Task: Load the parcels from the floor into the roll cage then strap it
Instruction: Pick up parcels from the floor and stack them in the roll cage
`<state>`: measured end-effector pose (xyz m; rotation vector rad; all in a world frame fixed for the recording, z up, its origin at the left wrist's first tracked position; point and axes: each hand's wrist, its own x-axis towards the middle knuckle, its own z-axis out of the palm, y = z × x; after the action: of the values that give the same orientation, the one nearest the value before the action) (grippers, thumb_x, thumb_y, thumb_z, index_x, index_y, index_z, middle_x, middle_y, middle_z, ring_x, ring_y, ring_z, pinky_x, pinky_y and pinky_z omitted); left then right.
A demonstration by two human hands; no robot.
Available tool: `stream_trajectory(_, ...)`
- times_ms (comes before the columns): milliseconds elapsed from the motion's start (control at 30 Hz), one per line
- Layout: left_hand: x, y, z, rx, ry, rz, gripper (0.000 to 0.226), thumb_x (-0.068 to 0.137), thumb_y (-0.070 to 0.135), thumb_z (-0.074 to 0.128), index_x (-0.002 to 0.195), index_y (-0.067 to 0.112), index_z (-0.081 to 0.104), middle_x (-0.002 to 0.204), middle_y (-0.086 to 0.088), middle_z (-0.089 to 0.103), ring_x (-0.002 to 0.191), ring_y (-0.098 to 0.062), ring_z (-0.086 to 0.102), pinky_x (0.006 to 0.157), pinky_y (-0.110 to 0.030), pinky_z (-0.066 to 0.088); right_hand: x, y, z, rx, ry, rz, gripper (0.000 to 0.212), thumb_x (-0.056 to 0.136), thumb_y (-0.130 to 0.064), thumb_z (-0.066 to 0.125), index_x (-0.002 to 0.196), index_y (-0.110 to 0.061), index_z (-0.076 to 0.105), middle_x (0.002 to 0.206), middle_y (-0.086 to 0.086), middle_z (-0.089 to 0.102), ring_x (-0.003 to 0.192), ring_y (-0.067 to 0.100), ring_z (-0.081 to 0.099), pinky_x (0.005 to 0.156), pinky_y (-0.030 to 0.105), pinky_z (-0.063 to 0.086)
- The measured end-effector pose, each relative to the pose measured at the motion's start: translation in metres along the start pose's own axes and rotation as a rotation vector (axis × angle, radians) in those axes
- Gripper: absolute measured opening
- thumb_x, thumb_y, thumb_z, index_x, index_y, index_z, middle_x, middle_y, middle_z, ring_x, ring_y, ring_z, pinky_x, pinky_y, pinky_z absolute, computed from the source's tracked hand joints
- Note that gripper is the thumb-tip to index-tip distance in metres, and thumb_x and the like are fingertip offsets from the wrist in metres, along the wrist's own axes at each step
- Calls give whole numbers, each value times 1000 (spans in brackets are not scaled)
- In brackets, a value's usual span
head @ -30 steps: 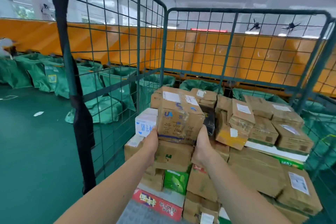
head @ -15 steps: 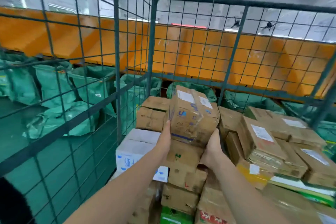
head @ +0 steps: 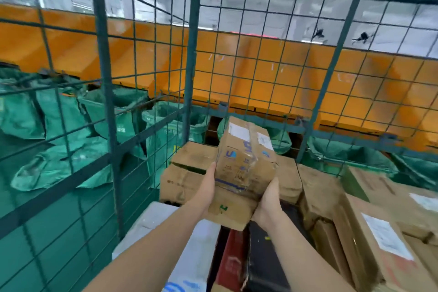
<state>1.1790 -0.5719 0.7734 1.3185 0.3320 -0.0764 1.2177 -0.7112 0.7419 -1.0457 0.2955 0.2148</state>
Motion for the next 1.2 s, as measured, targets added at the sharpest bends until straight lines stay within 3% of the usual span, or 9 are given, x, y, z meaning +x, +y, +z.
stream_trajectory(133, 54, 3, 6, -17, -11, -1, 58, 104, 50, 21, 124, 16, 64, 116, -10, 67, 109, -29, 62, 92, -37, 50, 47, -7, 2, 1, -2, -13, 73, 97, -72, 17, 124, -26, 67, 119, 9, 71, 109, 34, 66, 97, 61, 50)
stream_trajectory(267, 89, -1, 0, -53, -21, -39, 61, 102, 56, 24, 123, 18, 67, 116, -13, 69, 109, -33, 64, 100, -49, 49, 76, -1, 10, -1, 31, -14, 73, 94, -75, 21, 125, -28, 67, 121, 9, 70, 109, 34, 67, 95, 60, 52)
stream_trajectory(367, 110, -9, -13, -113, -52, -122, 66, 97, 66, 24, 112, 23, 72, 104, -13, 74, 101, -35, 68, 94, -54, 52, 85, 4, 21, -48, 54, -34, 70, 99, -69, 16, 124, -27, 67, 120, 9, 70, 109, 32, 66, 94, 53, 54)
stream_trajectory(467, 126, -17, -21, -132, -66, -145, 66, 97, 66, 20, 102, 26, 73, 95, -11, 76, 94, -33, 70, 87, -51, 56, 91, 7, 31, -98, 83, -53, 64, 103, -61, 17, 124, -26, 66, 119, 8, 70, 107, 31, 66, 92, 50, 54)
stream_trajectory(667, 146, -15, -23, -88, -104, -135, 69, 97, 64, 19, 108, 23, 73, 101, -14, 75, 97, -35, 70, 90, -58, 53, 101, 6, 40, -118, 182, -68, 63, 101, -64, 20, 131, -27, 61, 125, 8, 66, 111, 30, 63, 102, 54, 49)
stream_trajectory(833, 156, -26, -26, -10, -81, -124, 74, 90, 74, 19, 121, 30, 68, 114, -7, 71, 107, -29, 66, 100, -52, 49, 104, 17, 39, -123, 251, -36, 65, 97, -71, 22, 134, -31, 58, 131, 4, 63, 116, 28, 61, 104, 52, 48)
stream_trajectory(1000, 155, -30, -30, -3, -39, -42, 61, 98, 61, 17, 130, 32, 60, 126, -3, 65, 118, -24, 58, 107, -51, 42, 98, 20, 40, -102, 257, -39, 63, 98, -68, 23, 132, -30, 60, 128, 5, 65, 114, 27, 62, 104, 51, 48)
stream_trajectory(1100, 160, -29, -27, -4, 38, 90, 63, 87, 69, 25, 134, 40, 54, 134, 4, 60, 123, -19, 55, 108, -49, 41, 91, 17, 48, -67, 234, -107, 66, 93, -74, 28, 130, -33, 63, 126, 3, 68, 113, 26, 64, 103, 52, 50)
stream_trajectory(1200, 152, -20, -24, 48, -36, 145, 84, 74, 92, 32, 141, 44, 45, 142, 13, 51, 135, -18, 45, 112, -51, 34, 82, 12, 55, -79, 159, -190, 73, 83, -86, 32, 130, -38, 62, 124, -2, 69, 112, 23, 65, 101, 52, 50)
